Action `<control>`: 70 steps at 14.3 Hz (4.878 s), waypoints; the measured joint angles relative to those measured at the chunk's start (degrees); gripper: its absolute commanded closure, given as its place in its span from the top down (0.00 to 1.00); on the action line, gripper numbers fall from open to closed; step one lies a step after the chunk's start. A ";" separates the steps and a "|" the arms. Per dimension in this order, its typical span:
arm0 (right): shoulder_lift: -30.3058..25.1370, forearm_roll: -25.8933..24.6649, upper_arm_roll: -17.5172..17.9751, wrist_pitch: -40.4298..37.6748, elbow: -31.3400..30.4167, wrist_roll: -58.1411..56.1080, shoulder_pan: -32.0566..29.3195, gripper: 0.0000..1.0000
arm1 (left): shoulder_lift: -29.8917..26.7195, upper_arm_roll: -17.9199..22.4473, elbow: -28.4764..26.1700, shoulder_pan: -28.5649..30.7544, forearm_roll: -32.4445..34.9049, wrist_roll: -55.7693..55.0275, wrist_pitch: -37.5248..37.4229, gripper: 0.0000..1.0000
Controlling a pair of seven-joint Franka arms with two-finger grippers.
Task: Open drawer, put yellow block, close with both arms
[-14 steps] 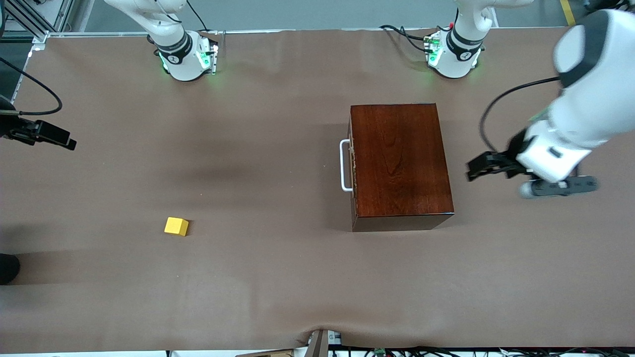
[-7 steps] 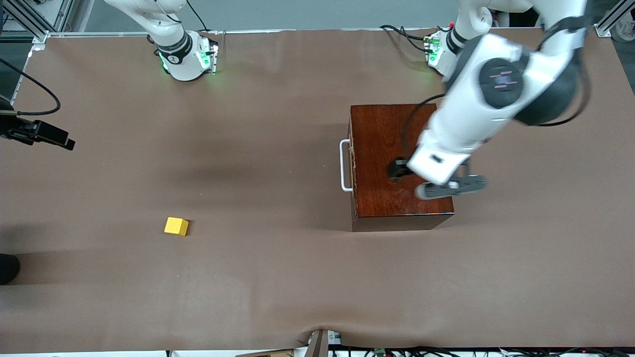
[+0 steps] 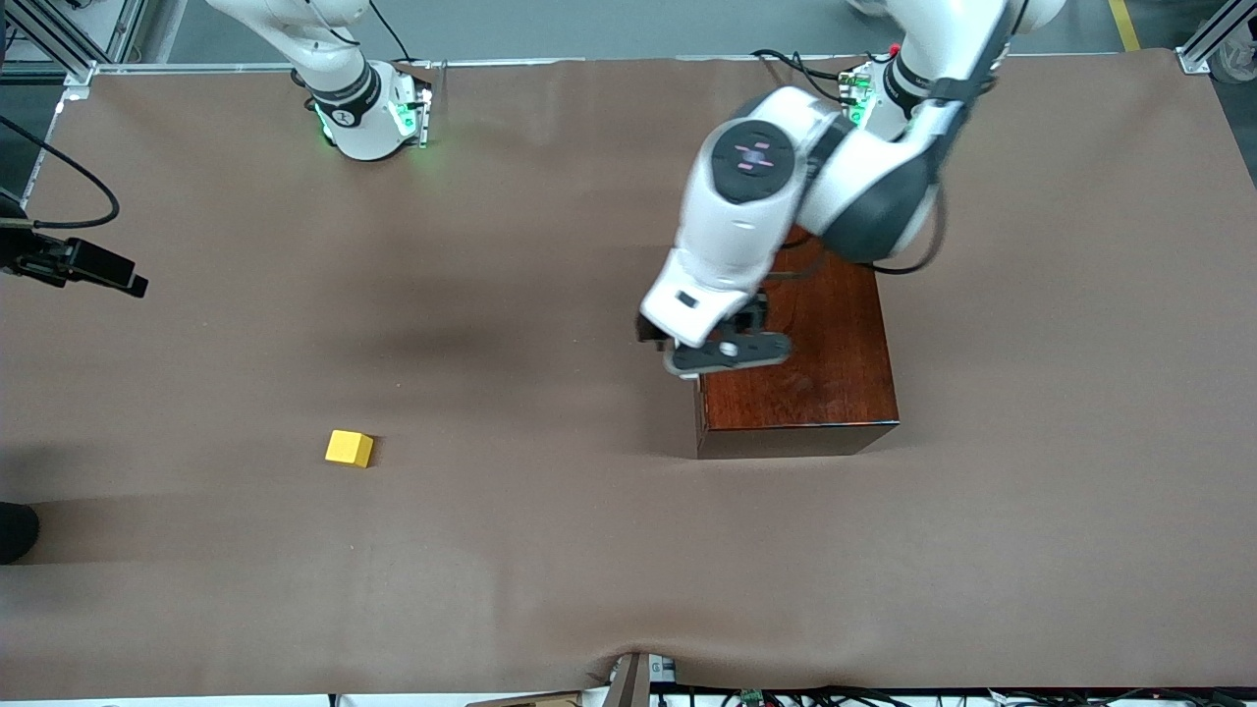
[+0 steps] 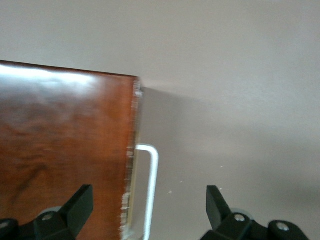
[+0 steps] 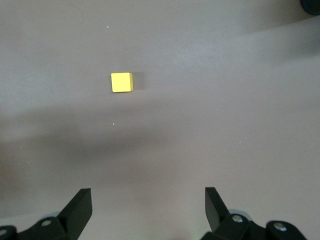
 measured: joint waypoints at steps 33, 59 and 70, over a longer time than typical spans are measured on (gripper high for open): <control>0.00 0.11 -0.01 -0.01 0.01 -0.05 -1.30 1.00 | 12.81 7.12 0.49 -13.54 4.30 -8.27 5.60 1.00; 27.50 0.52 0.96 30.15 -5.33 -0.07 4.83 1.00 | 5.37 10.73 2.52 8.76 4.29 -13.17 29.18 1.00; 36.04 0.51 0.93 45.82 -9.03 0.77 8.06 0.07 | -5.11 10.29 -11.30 21.17 4.29 11.15 23.05 1.00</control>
